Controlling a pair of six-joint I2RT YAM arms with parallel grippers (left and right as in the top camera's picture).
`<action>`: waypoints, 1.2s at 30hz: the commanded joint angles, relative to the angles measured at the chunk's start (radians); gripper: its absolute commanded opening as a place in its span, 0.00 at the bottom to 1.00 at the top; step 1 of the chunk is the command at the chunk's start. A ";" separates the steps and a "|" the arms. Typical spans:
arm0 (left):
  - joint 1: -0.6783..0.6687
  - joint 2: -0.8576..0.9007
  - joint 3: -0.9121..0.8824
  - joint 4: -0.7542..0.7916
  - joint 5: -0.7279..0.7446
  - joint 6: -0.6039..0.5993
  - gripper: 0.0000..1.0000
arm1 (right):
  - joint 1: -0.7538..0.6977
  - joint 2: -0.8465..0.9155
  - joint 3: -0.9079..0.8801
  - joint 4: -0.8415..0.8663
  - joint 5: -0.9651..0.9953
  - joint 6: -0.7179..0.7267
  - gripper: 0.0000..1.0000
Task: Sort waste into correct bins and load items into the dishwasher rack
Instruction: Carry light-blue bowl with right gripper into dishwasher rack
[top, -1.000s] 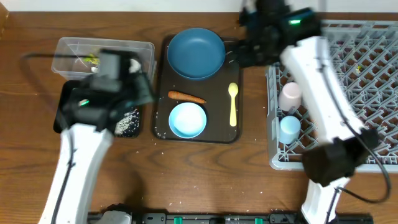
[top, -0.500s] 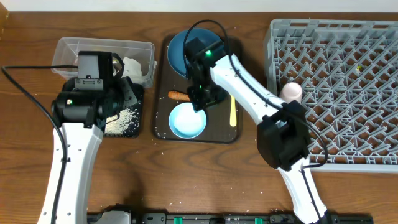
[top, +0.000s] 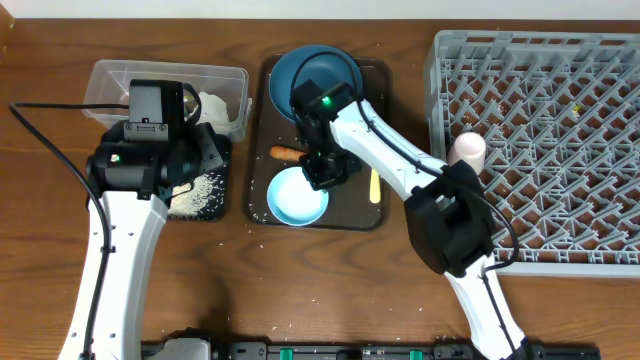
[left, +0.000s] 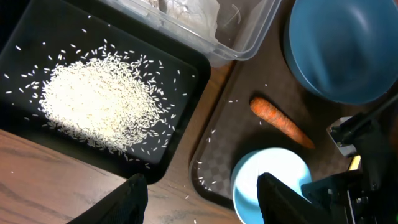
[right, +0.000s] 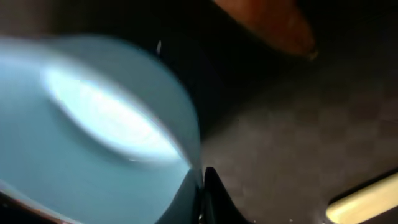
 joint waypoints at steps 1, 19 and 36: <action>0.004 0.007 -0.006 -0.006 0.001 -0.005 0.59 | -0.014 -0.005 0.002 -0.002 0.009 0.001 0.01; 0.004 0.007 -0.006 -0.005 0.001 -0.005 0.59 | -0.273 -0.467 0.032 0.002 0.780 0.248 0.01; 0.004 0.024 -0.006 0.013 0.001 -0.005 0.59 | -0.430 -0.224 0.029 0.100 1.590 0.419 0.01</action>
